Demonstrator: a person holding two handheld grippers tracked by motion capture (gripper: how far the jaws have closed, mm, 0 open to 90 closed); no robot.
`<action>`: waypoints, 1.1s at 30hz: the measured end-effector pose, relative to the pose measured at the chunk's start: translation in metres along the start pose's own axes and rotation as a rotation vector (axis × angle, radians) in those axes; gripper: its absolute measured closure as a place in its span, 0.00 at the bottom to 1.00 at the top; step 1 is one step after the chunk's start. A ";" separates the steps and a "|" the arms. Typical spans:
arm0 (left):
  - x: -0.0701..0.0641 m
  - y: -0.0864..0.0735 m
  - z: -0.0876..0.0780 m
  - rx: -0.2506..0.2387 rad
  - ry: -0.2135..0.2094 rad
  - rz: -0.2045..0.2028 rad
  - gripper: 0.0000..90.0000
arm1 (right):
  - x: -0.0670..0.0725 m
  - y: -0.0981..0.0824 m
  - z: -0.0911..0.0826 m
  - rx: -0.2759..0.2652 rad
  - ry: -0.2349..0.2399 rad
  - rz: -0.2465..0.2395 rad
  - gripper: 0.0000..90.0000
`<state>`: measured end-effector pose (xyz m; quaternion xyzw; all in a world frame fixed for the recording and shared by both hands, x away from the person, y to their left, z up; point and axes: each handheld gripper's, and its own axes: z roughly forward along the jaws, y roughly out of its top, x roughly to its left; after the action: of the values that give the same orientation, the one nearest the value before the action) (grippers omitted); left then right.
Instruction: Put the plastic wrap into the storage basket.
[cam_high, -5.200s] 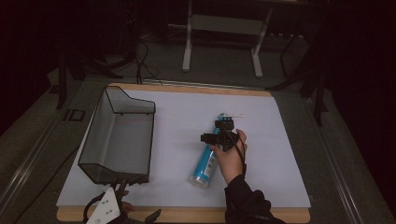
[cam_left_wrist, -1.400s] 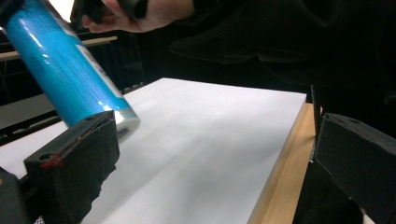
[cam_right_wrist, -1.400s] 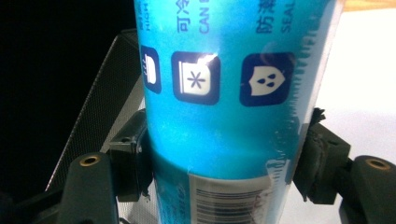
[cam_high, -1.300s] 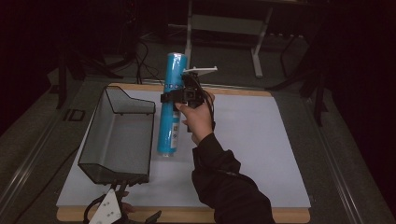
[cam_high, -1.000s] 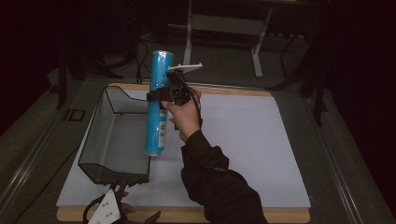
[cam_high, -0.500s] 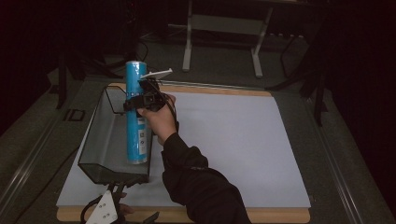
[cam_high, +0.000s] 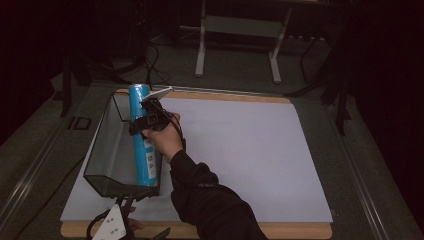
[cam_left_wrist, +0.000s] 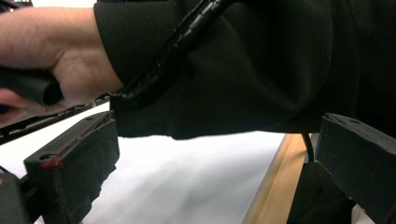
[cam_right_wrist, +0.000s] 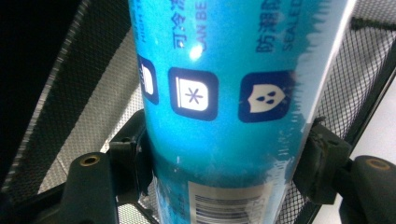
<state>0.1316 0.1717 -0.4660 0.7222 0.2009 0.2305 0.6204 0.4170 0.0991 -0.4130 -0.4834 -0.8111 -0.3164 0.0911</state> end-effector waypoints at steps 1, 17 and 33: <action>0.000 0.000 0.000 -0.002 0.001 0.000 0.01 | 0.000 -0.001 0.003 0.004 -0.012 0.006 0.35; 0.001 0.000 -0.001 -0.002 -0.003 -0.006 0.01 | -0.011 0.001 0.028 -0.014 -0.102 0.101 0.35; 0.001 0.000 -0.001 -0.008 -0.008 -0.009 0.01 | -0.017 -0.001 0.045 -0.006 -0.136 0.142 0.35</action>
<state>0.1318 0.1731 -0.4656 0.7196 0.2008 0.2257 0.6253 0.4314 0.1135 -0.4561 -0.5601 -0.7783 -0.2780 0.0565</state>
